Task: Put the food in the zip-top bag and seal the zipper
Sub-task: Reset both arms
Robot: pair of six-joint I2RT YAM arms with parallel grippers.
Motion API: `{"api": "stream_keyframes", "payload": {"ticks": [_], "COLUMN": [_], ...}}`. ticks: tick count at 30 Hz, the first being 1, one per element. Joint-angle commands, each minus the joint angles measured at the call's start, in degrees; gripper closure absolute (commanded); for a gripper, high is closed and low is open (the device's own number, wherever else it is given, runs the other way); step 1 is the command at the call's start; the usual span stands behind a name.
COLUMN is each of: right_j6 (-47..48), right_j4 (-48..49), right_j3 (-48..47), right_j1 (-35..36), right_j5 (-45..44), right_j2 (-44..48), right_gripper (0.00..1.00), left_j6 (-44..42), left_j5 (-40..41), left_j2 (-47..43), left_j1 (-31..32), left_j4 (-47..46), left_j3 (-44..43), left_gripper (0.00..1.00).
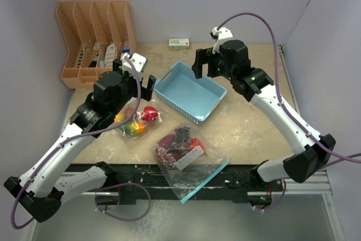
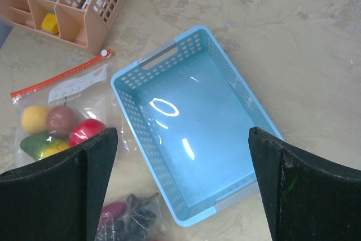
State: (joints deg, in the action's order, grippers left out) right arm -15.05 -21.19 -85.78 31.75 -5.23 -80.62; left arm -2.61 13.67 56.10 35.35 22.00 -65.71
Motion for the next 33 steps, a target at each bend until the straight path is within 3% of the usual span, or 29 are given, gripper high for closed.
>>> {"api": "stream_keyframes", "payload": {"ticks": [1, 33], "right_j6": [-0.25, -0.73], "right_j4": [-0.26, 0.34], "right_j3": [-1.59, 0.08], "right_j1": [-0.11, -0.14], "right_j5": [-1.18, -1.25], "right_j2": [0.5, 1.78], "right_gripper": [0.01, 0.01], "left_j6": [0.23, 1.0], "left_j5": [-0.53, -0.66], "left_j2": [0.21, 0.23], "left_j1": [-0.2, -0.29], "left_j4": [-0.93, 0.76], "left_j3": [-1.5, -2.06], "left_gripper": [0.01, 0.01]}}
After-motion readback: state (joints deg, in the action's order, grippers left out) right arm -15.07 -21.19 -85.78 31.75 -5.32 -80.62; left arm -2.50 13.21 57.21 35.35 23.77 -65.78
